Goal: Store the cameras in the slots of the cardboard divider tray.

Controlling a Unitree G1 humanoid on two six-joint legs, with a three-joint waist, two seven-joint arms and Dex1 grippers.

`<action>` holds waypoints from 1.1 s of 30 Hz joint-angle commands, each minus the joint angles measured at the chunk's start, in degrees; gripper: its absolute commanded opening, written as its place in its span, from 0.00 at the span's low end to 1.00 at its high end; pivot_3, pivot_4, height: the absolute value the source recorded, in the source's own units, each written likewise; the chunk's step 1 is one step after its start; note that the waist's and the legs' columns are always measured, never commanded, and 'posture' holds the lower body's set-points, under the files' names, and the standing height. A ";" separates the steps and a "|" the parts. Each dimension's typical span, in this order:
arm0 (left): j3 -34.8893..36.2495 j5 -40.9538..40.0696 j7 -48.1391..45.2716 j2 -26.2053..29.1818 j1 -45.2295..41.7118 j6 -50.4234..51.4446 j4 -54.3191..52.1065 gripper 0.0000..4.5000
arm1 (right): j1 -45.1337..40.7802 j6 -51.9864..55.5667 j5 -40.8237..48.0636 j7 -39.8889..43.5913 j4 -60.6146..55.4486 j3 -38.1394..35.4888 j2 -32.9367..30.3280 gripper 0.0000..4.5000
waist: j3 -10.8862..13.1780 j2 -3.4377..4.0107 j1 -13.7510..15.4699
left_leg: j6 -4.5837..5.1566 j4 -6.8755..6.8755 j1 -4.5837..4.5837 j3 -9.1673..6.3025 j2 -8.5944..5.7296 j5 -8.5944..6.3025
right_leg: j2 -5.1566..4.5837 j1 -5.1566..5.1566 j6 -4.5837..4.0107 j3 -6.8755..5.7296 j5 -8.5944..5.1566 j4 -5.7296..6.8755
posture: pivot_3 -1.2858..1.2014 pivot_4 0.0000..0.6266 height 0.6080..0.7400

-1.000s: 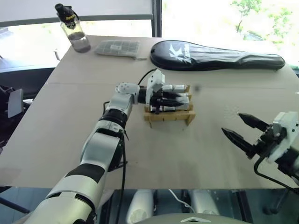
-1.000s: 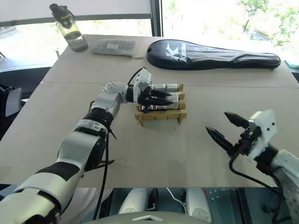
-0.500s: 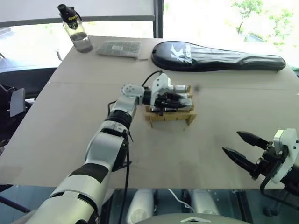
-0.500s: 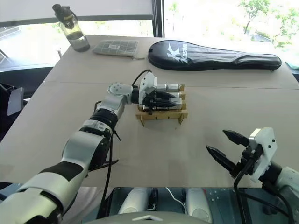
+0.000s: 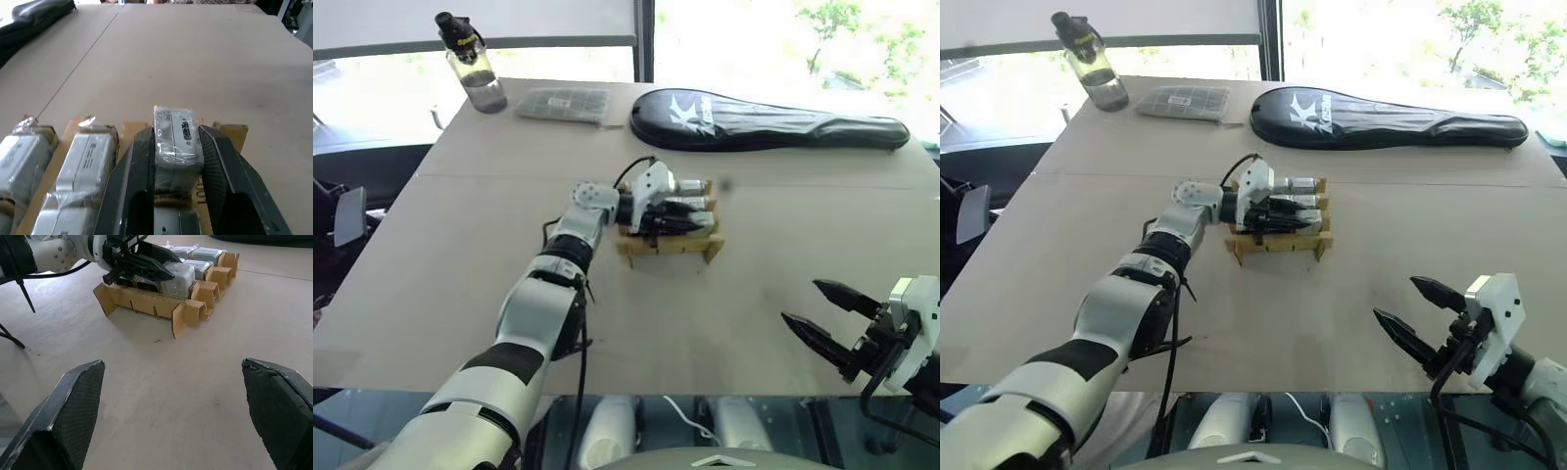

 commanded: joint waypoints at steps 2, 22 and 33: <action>0.04 1.26 -0.71 0.38 0.06 -0.95 0.65 0.16 | -0.35 -1.34 0.53 -0.39 -2.03 -1.24 0.08 0.99 | 0.00 0.00 -0.04 | 0.02 -0.01 0.01 0.01 0.00 -0.01 | 0.00 0.00 0.00 0.02 0.00 0.00 | 0.52 0.24 1.00; 4.19 -5.08 -7.26 2.84 0.99 5.88 -10.75 1.00 | -2.65 -1.17 -0.52 -0.21 -0.96 0.57 -0.54 1.00 | 0.00 0.00 -0.07 | 0.02 -0.03 0.09 0.02 0.07 -0.01 | 0.05 0.05 0.00 0.04 0.00 0.02 | 0.52 0.24 1.00; 13.97 -15.59 6.23 19.65 31.46 36.12 -62.96 1.00 | -2.09 -8.11 -12.57 6.57 6.24 4.53 -1.72 1.00 | -0.03 0.08 -0.68 | -0.07 -0.13 0.16 0.02 0.20 0.03 | -0.03 0.06 0.00 0.26 -0.01 0.01 | 0.52 0.24 1.00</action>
